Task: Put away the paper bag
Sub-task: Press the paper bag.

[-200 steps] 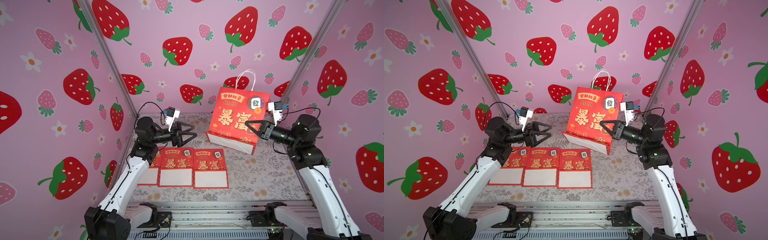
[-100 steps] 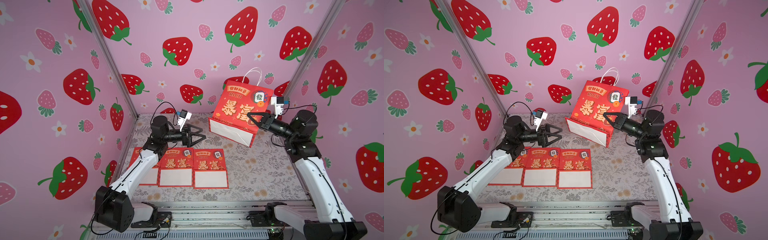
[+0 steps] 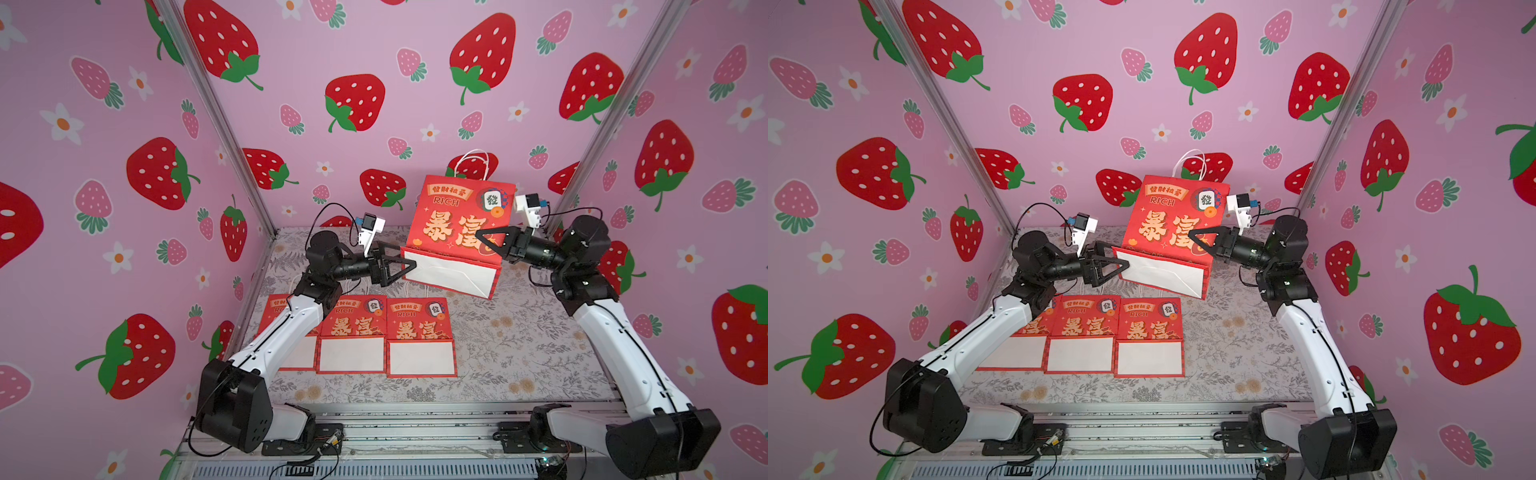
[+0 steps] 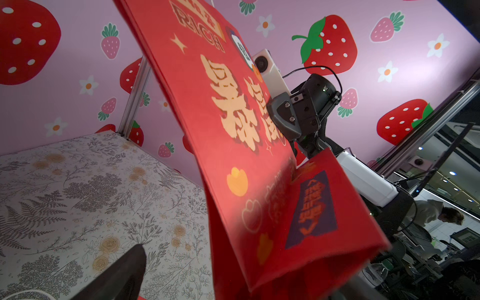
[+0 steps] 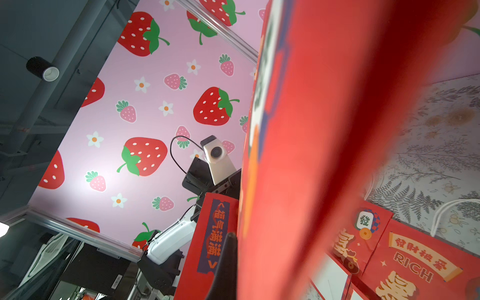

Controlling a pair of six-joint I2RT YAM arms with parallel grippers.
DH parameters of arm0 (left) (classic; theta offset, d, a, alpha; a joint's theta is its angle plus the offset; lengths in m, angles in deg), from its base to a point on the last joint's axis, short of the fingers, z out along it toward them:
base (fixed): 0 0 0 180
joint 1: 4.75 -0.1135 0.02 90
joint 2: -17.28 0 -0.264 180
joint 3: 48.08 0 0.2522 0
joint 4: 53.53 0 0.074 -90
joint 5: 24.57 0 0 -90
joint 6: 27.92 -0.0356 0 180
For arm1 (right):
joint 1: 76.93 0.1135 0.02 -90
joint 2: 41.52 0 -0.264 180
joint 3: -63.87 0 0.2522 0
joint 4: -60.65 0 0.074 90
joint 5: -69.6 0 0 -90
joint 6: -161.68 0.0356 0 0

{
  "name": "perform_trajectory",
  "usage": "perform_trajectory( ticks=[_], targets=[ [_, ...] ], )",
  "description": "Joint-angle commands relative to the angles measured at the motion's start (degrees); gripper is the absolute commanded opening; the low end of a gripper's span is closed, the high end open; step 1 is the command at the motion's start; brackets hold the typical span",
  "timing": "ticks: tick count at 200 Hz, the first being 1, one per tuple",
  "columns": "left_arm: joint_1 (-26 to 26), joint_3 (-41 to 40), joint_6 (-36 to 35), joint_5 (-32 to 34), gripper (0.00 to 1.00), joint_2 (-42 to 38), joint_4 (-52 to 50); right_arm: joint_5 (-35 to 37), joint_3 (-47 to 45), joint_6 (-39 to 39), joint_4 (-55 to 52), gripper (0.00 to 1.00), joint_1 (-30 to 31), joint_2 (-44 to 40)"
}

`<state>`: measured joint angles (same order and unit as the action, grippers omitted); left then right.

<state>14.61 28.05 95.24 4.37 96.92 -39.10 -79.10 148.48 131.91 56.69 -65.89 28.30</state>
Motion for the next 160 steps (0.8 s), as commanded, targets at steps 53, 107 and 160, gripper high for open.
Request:
perform_trajectory(
  ticks=[53, 107, 160],
  targets=[
    [0.4, 0.6, 7.1, -3.2, 0.85, 0.8, 12.6, -3.4, 0.1, -3.6, 2.6, 0.00, 6.4, 1.0],
    [0.8, 0.6, 7.2, -4.2, 0.60, 0.0, 13.0, -2.1, 0.0, -5.5, 2.6, 0.00, 7.6, 0.9],
    [0.9, 0.8, 7.4, -4.7, 0.23, 0.2, 12.8, -0.3, -0.7, -6.6, 2.5, 0.00, 7.8, 0.0]
  ],
)
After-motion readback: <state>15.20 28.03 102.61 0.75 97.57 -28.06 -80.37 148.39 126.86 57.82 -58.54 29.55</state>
